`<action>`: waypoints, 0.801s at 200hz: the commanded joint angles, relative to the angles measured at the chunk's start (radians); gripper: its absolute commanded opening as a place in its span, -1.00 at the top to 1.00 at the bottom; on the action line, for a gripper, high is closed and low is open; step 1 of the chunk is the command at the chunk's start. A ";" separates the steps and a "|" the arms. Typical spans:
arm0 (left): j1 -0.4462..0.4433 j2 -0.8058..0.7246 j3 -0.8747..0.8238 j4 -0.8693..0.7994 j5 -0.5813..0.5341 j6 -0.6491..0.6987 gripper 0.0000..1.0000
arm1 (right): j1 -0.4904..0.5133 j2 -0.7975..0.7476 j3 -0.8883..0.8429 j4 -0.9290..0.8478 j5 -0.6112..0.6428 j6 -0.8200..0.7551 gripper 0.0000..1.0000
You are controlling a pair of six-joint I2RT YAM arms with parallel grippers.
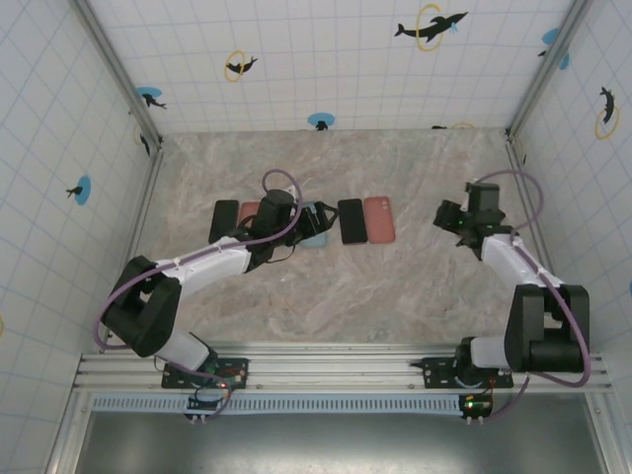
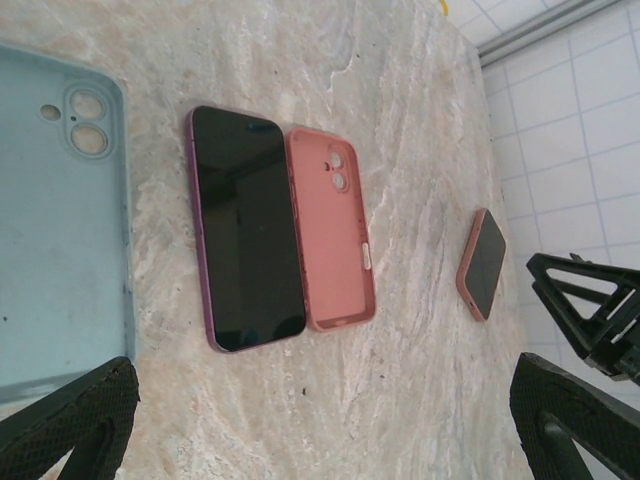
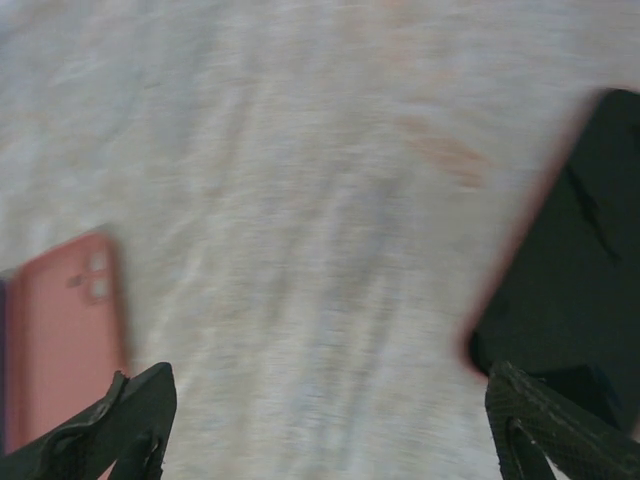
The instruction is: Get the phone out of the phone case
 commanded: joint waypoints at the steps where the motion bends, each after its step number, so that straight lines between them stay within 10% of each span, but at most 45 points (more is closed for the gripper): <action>1: 0.003 -0.019 -0.007 0.065 0.040 -0.020 -0.95 | -0.074 -0.020 0.027 -0.131 0.071 0.003 -0.70; 160: 0.001 -0.032 -0.032 0.082 0.059 -0.031 -0.95 | -0.162 0.398 0.321 -0.223 0.187 0.148 -0.83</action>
